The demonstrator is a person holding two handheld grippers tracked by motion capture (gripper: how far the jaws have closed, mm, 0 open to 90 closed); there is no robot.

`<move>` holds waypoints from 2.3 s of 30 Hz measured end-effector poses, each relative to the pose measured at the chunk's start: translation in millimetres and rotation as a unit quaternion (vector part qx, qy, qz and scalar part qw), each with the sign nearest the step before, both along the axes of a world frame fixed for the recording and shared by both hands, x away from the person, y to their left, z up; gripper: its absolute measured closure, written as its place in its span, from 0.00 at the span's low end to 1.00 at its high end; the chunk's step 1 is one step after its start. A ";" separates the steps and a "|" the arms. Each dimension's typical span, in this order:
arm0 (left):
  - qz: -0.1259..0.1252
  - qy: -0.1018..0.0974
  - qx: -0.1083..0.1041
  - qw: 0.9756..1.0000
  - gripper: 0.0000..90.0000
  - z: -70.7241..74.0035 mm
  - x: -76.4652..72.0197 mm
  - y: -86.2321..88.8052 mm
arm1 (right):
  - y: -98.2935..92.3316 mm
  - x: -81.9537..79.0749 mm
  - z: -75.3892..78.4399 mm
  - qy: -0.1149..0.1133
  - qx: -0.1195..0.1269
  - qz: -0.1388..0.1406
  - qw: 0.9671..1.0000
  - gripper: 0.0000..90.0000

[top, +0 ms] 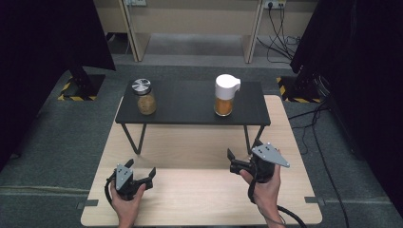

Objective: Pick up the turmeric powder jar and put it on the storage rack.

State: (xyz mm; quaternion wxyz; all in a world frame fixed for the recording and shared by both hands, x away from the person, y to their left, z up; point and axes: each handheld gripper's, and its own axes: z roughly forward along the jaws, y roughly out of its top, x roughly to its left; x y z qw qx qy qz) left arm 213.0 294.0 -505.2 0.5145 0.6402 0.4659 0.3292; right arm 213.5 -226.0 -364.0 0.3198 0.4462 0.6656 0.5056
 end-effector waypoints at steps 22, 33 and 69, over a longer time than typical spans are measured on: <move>0.001 -0.001 0.001 1.000 0.03 -0.2 -1.3 -1.6 | -7.2 -7.9 -57.9 0.037 0.007 -0.021 0.999 0.01; 0.002 -0.001 -0.001 1.000 0.03 -0.4 -1.6 -1.5 | -5.9 -8.2 -82.7 0.071 -0.004 -0.029 0.997 0.02; 0.003 -0.003 -0.004 1.000 0.03 -1.3 -1.9 -1.4 | 2.1 -3.4 -99.9 0.124 -0.017 -0.052 0.991 0.04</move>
